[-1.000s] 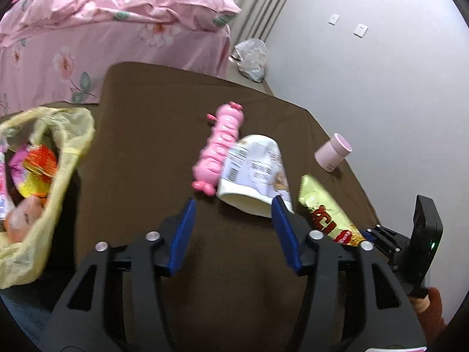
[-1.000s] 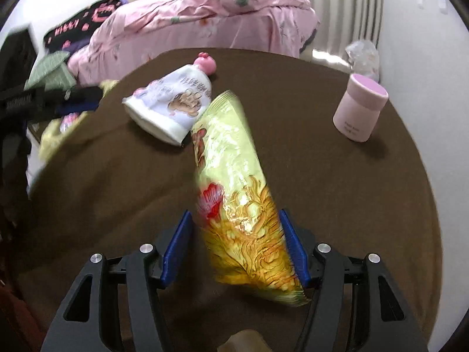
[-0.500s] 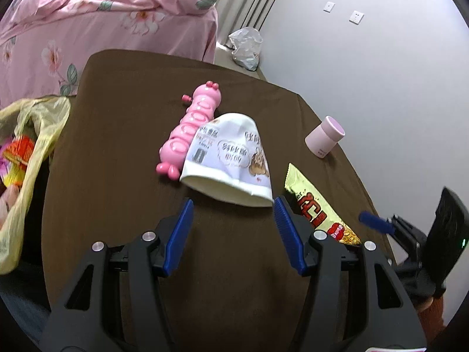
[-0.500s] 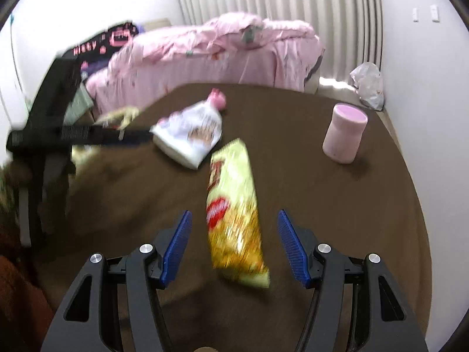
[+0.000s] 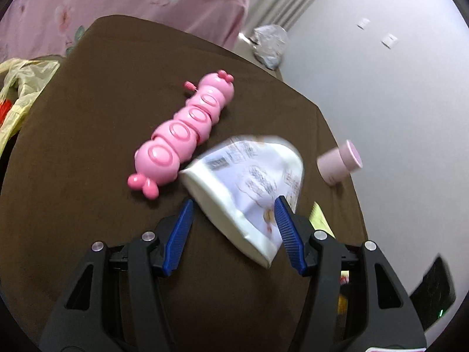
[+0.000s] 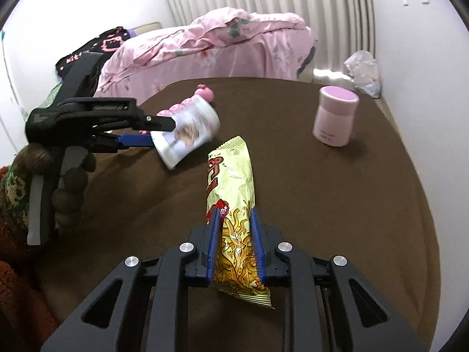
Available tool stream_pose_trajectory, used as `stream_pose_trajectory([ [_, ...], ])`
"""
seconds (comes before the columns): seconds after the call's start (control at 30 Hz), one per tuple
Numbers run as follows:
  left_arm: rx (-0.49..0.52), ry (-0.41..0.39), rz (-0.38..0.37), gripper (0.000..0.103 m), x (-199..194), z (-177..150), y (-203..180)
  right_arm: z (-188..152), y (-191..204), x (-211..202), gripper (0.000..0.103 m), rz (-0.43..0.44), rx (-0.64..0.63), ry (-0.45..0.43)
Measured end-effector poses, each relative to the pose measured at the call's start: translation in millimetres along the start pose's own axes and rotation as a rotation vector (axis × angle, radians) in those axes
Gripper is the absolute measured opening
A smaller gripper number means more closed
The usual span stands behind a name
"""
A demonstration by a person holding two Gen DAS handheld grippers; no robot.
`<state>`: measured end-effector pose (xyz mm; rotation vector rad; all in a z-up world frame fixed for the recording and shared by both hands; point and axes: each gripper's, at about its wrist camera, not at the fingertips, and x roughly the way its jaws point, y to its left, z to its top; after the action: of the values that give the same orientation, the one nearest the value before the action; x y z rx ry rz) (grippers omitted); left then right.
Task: Collect trash
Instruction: 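Grasp the white paper bag with the left gripper while the right gripper grasps the yellow chip bag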
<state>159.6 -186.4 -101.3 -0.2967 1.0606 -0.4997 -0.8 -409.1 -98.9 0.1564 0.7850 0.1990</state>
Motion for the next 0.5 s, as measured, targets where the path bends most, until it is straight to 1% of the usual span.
stream_pose_trajectory([
  [0.03,-0.016,-0.01,0.006,0.051,1,1,0,0,-1,-2,0.02,-0.001,0.005,-0.006],
  [0.07,-0.026,-0.013,0.014,0.044,1,1,1,-1,-2,-4,0.02,-0.006,0.008,-0.014],
  [0.1,-0.031,-0.009,0.006,0.037,2,1,2,-1,-2,-4,0.02,-0.011,0.007,-0.017],
  [0.13,-0.029,-0.009,-0.007,0.031,2,1,2,-1,-2,-5,0.02,-0.018,0.003,-0.02],
  [0.17,-0.014,-0.015,-0.005,0.026,-1,1,1,0,-1,-6,0.02,-0.022,-0.001,-0.023],
  [0.2,0.006,-0.02,0.006,0.009,-3,0,0,0,-1,-6,0.02,-0.023,-0.002,-0.025],
  [0.33,0.089,-0.052,0.01,0.005,-19,-2,-10,3,1,-10,0.02,-0.026,0.0,-0.04],
  [0.5,0.199,-0.121,0.037,0.004,-44,-8,-23,8,4,-16,0.02,-0.038,-0.009,-0.054],
])
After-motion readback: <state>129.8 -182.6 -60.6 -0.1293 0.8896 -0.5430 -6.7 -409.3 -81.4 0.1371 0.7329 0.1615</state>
